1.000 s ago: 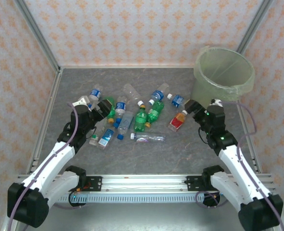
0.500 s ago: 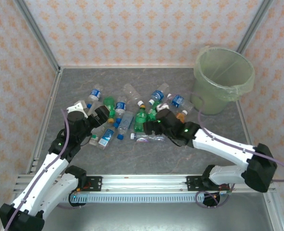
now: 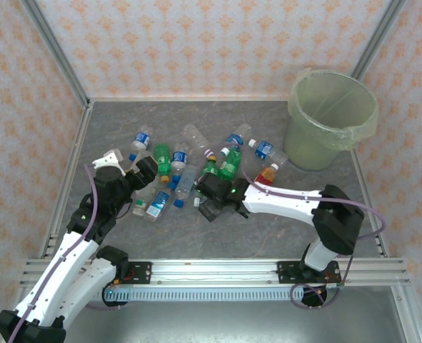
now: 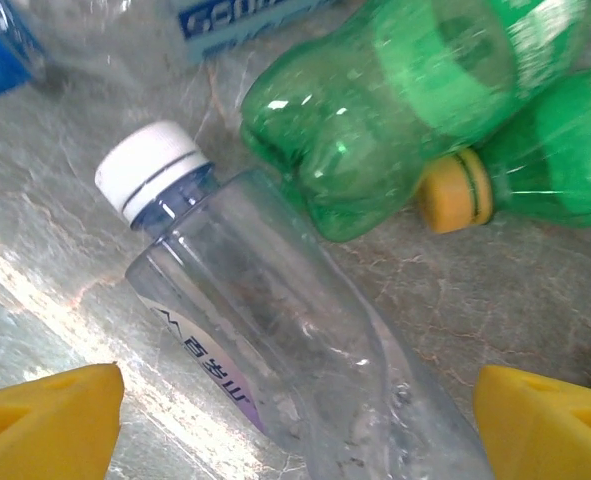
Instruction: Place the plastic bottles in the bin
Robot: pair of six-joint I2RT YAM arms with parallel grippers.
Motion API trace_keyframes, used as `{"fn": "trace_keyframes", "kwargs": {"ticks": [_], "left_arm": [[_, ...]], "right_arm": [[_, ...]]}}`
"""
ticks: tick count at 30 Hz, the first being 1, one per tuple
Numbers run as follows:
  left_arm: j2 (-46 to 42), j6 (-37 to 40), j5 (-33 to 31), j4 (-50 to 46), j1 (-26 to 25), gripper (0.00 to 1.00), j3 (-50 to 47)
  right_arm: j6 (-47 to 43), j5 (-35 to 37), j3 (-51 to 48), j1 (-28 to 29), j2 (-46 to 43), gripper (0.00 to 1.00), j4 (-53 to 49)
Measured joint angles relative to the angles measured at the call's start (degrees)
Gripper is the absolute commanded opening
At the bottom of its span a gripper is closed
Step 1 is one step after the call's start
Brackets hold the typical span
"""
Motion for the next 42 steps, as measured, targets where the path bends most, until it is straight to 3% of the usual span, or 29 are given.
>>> {"fn": "trace_keyframes", "kwargs": {"ticks": [12, 22, 25, 32, 42], "left_arm": [[1.8, 0.6, -0.4, 0.0, 0.0, 0.99, 0.8], [1.8, 0.6, -0.6, 0.1, 0.0, 0.99, 1.0], [1.8, 0.6, -0.9, 0.1, 0.0, 0.99, 1.0], [1.8, 0.6, -1.5, 0.1, 0.0, 0.99, 1.0], [2.7, 0.9, -1.2, 1.6, 0.0, 0.99, 2.4]], "right_arm": [[-6.8, -0.3, 4.7, 0.3, 10.3, 0.74, -1.6], [-7.6, -0.9, 5.3, 1.2, 13.0, 0.62, -1.8], [-7.7, -1.0, 5.3, 1.2, 13.0, 0.52, -1.8], [-7.1, -1.1, 5.4, 1.2, 12.0, 0.44, -1.8], [-2.6, -0.9, 5.3, 0.9, 0.0, 0.44, -0.7]]}}
